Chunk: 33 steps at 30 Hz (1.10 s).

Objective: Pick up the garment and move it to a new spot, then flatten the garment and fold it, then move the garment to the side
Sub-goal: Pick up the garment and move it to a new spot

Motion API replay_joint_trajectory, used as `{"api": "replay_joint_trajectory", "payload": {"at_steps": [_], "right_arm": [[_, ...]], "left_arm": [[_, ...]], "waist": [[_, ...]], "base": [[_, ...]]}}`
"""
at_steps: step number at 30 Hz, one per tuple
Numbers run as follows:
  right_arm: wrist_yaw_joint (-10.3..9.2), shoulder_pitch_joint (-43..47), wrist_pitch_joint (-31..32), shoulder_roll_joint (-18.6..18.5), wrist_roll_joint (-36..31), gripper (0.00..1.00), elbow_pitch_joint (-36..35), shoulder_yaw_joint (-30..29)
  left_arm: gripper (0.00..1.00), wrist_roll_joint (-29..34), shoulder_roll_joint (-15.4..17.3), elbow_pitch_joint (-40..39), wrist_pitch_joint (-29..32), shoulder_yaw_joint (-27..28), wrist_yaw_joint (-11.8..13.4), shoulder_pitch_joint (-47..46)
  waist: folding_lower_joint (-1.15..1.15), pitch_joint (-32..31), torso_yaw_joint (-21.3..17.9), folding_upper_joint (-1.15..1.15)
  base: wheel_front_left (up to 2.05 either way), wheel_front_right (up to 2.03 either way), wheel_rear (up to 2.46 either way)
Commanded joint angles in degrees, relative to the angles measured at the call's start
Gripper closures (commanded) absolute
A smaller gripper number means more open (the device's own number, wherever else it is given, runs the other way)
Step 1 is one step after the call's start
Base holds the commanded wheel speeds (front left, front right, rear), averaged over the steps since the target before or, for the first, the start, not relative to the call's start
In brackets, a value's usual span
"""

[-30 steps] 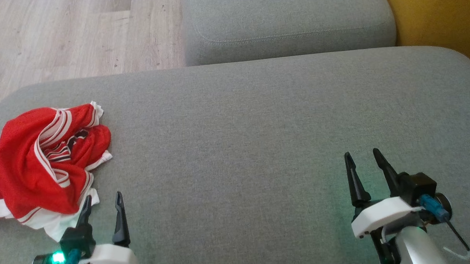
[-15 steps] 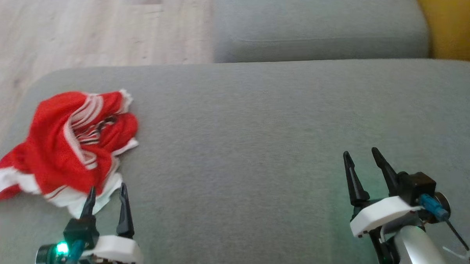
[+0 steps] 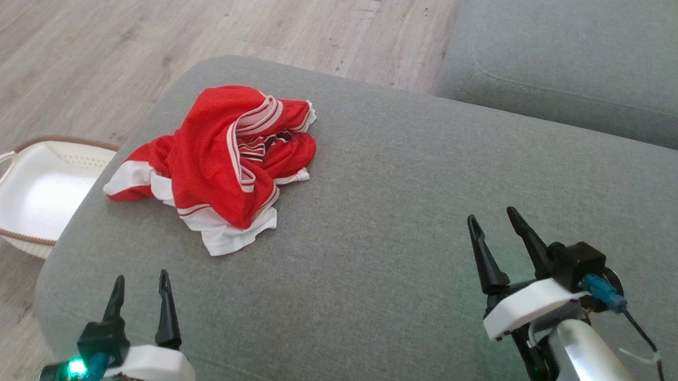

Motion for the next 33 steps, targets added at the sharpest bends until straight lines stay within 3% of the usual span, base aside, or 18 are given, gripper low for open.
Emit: {"api": "replay_joint_trajectory", "payload": {"at_steps": [1, 7, 13, 22, 28, 31, 32, 33], "right_arm": [[0.44, -2.7, -0.8, -0.3, 0.4, 0.0, -1.7, 1.5], [0.44, -4.5, -0.8, -0.3, -1.3, 0.0, -2.0, 2.2], [0.44, -9.4, -0.8, -0.3, -2.9, 0.0, -3.8, 3.2], [0.44, -13.0, -0.8, -0.3, -2.1, 0.0, -5.9, 6.4], [0.44, -13.4, -0.8, -0.3, -2.3, 0.0, -7.0, 6.1], [0.44, -13.5, -0.8, -0.3, -2.4, 0.0, -7.3, 6.2], [0.44, -13.5, -0.8, -0.3, -2.5, 0.0, -7.3, 6.3], [0.44, -13.4, -0.8, -0.3, -2.4, 0.0, -7.4, 6.2]], "left_arm": [[0.0, -1.0, 0.8, -2.6, 0.2, 1.8, 0.0, -2.2], [0.0, -4.4, 1.8, -6.1, 4.8, 1.9, -4.0, -8.1], [0.0, -6.6, 7.8, -8.0, 12.4, 2.0, -7.4, -21.6], [0.0, -8.5, 15.6, 2.3, 20.3, 1.7, -8.6, -37.0], [0.0, -9.7, 18.4, 9.1, 25.3, 0.7, -8.8, -40.2], [0.0, -7.2, 20.7, 13.5, 28.8, -1.8, -8.9, -40.3], [0.39, -7.5, 20.7, 15.1, 30.4, -2.0, -8.9, -40.2], [0.97, -7.5, 20.7, 17.3, 32.2, -2.7, -8.9, -40.2]], "waist": [[0.0, 0.3, 0.8, 0.0], [0.0, 4.9, -2.1, 0.0], [0.0, 13.9, -7.0, 0.0], [0.0, 21.3, -13.6, 0.0], [0.0, 22.4, -15.4, 0.0], [0.0, 22.5, -16.1, 0.0], [0.0, 22.4, -16.3, 0.0], [0.0, 22.3, -16.5, 0.0]], "base": [[0.0, 0.0, 0.0], [0.0, 0.0, 0.0], [0.0, 0.0, 0.0], [0.0, 0.0, 0.0], [0.0, 0.0, 0.0], [0.0, 0.0, 0.0], [0.0, 0.0, 0.0], [0.0, 0.0, 0.0]]}}
